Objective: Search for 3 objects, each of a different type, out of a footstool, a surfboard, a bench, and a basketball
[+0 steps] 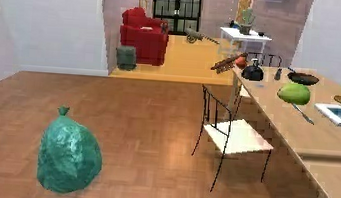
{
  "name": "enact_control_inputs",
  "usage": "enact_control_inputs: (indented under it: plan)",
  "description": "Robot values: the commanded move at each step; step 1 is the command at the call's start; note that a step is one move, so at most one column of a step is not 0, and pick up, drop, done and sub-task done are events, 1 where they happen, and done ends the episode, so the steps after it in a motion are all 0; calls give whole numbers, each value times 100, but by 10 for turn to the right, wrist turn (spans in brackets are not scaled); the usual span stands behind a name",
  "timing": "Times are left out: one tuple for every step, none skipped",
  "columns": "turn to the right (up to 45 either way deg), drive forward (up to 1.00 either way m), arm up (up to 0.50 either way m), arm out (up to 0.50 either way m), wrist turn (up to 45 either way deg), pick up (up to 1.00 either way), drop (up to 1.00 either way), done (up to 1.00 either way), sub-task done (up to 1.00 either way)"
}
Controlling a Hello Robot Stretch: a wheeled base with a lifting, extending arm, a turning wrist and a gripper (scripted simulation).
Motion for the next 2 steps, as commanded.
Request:
enact_control_inputs:
  plan:
    - [-450,0,0,0,0,0,0,0,0]
    - [-240,0,0,0,0,0,0,0,0]
